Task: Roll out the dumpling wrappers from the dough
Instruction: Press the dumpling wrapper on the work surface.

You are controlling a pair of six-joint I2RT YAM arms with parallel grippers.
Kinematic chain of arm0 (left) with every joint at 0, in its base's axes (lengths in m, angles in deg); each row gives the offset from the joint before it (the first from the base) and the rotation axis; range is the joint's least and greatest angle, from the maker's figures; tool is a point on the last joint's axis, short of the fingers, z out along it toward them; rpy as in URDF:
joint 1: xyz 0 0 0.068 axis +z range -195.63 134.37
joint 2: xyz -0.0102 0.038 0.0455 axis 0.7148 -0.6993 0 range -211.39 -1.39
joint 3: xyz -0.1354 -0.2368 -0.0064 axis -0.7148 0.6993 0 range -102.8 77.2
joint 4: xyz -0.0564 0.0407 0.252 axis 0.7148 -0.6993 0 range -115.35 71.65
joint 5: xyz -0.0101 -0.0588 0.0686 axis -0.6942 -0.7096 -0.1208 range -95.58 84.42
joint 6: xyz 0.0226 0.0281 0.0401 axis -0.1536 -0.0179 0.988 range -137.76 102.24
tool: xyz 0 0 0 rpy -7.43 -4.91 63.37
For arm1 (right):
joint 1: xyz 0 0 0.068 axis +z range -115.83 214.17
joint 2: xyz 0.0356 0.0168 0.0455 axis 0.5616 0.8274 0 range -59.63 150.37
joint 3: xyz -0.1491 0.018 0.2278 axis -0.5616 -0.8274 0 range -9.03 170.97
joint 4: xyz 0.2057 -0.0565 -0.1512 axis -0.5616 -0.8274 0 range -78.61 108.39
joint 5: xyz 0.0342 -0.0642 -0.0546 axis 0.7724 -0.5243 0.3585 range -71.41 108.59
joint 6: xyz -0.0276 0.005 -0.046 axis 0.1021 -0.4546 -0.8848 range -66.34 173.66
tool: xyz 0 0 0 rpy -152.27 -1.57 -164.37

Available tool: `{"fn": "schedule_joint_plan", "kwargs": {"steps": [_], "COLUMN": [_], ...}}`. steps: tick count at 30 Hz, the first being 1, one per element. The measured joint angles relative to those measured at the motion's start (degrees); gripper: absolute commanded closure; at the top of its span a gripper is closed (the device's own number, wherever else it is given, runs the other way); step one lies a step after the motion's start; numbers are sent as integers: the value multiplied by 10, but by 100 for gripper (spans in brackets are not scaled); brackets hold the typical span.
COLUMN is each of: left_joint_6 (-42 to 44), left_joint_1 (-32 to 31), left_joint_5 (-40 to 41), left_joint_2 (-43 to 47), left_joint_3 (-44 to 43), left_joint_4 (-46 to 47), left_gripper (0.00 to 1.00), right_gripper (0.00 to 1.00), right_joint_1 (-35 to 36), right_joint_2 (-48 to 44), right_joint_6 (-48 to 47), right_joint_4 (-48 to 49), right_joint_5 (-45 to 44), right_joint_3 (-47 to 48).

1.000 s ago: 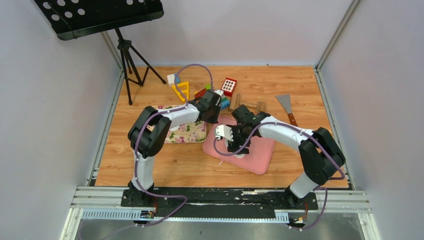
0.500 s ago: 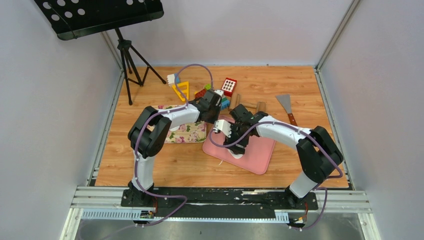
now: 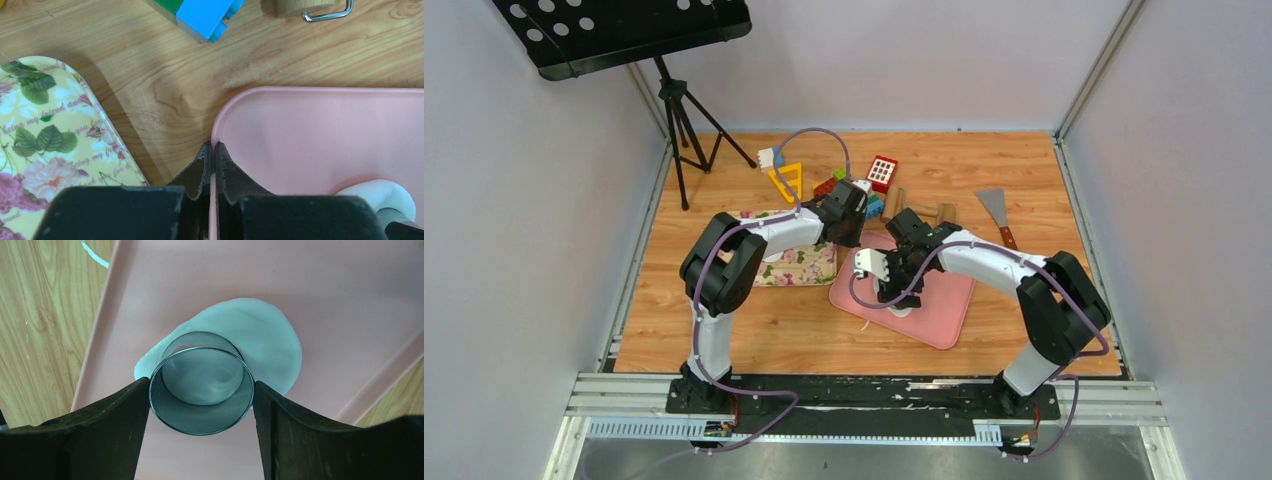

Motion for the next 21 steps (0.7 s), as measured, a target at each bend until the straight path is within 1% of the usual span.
{"fn": "schedule_joint_plan", "kwargs": {"steps": [3, 6, 13, 21], "left_joint_6": [0, 0, 0, 0], "left_joint_1": [0, -1, -2, -3], "left_joint_5": [0, 2, 5, 10], "left_joint_2": [0, 0, 0, 0], "left_joint_3": [0, 0, -2, -3], "left_joint_4": [0, 0, -3, -5], "left_gripper": [100, 100, 100, 100], "right_gripper": [45, 45, 45, 46], "right_joint_1": [-4, 0, 19, 38], "right_joint_2": [5, 5, 1, 28], "right_joint_6": [11, 47, 150, 204], "right_joint_4": [-2, 6, 30, 10], "right_joint_5": [5, -2, -54, -102], "right_joint_3": [5, 2, -5, 23]}}
